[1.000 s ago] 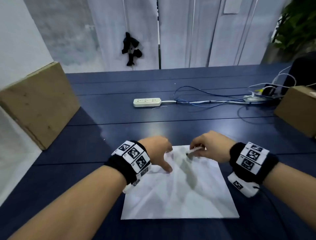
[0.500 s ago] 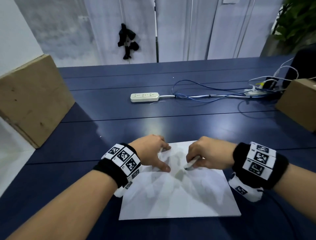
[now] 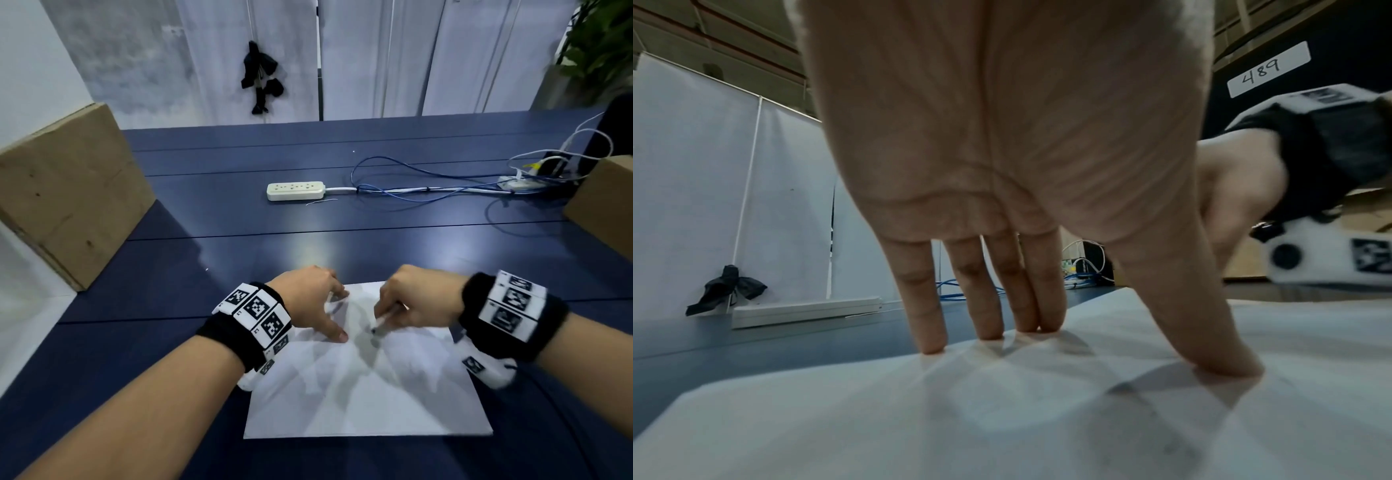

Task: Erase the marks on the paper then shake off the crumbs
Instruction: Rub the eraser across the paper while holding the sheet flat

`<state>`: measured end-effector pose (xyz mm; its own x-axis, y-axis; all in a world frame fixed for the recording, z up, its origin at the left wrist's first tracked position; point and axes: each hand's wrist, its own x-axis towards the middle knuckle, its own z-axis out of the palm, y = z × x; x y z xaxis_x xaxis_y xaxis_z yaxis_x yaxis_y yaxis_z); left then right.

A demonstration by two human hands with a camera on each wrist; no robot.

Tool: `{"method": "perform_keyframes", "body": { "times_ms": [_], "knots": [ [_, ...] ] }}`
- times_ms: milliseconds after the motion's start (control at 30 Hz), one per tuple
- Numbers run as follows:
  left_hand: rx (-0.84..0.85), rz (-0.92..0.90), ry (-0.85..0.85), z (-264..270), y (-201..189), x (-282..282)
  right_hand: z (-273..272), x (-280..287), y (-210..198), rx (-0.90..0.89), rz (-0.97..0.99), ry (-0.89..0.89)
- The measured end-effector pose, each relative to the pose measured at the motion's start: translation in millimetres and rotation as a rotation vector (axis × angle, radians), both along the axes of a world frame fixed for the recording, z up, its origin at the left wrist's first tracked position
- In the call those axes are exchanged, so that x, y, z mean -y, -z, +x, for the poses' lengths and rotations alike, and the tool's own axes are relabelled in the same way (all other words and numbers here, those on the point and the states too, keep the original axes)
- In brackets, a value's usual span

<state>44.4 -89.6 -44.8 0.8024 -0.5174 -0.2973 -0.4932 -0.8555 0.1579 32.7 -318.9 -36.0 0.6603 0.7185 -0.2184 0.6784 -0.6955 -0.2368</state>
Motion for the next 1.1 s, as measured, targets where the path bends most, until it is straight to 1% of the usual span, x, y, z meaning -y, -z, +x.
{"method": "perform_keyframes", "body": {
  "times_ms": [67, 133, 200, 233, 300, 333, 367, 433, 500, 567, 600, 667, 733, 767, 800, 900, 967, 1033, 1100],
  "knots": [
    [-0.001, 0.015, -0.001, 0, -2, 2, 19, -6, -3, 0.106, -0.054, 0.109],
    [-0.002, 0.029, 0.001, 0, -4, 4, 32, -8, -2, 0.156, -0.075, 0.195],
    [0.003, 0.032, -0.002, 1, -4, 4, 27, -6, 1, 0.166, -0.045, 0.169],
    [0.004, 0.028, -0.001, 2, -3, 4, 19, -3, 2, 0.138, -0.031, 0.130],
    [0.005, 0.027, -0.002, 3, -2, 4, -2, 0, 1, -0.001, -0.007, 0.050],
    [0.005, 0.029, -0.006, 4, -1, 4, -8, 0, 0, -0.065, -0.015, 0.030],
    [0.003, 0.032, -0.009, 5, -1, 4, -9, -1, -3, -0.083, -0.016, 0.029],
    [-0.001, 0.044, -0.008, 7, -1, 6, 2, -5, -3, 0.012, -0.014, 0.080],
    [-0.003, 0.053, -0.006, 10, -1, 7, 22, -9, -3, 0.118, -0.057, 0.190],
    [-0.007, 0.050, -0.011, 11, 0, 6, 30, -10, -3, 0.129, -0.045, 0.231],
    [-0.005, 0.050, -0.011, 12, 1, 6, 28, -9, -3, 0.122, -0.035, 0.205],
    [-0.003, 0.044, -0.014, 11, 1, 6, 13, -5, -3, 0.072, 0.000, 0.082],
    [-0.010, 0.040, -0.017, 10, 0, 5, -5, -2, -3, -0.053, 0.024, -0.005],
    [-0.016, 0.042, -0.017, 9, 0, 6, -8, -2, -4, -0.091, 0.011, -0.005],
    [-0.023, 0.044, -0.019, 9, -1, 7, -5, -3, -3, -0.078, -0.001, 0.015],
    [-0.026, 0.035, -0.019, 9, -1, 7, 22, -8, -6, 0.076, -0.052, 0.153],
    [-0.027, 0.027, -0.026, 9, 0, 6, 33, -7, -7, 0.102, -0.029, 0.211],
    [-0.023, 0.019, -0.028, 9, 1, 6, 22, -2, -6, 0.099, -0.020, 0.147],
    [-0.028, 0.013, -0.027, 9, 2, 6, 0, 2, -10, 0.020, -0.003, 0.040]
  ]
}}
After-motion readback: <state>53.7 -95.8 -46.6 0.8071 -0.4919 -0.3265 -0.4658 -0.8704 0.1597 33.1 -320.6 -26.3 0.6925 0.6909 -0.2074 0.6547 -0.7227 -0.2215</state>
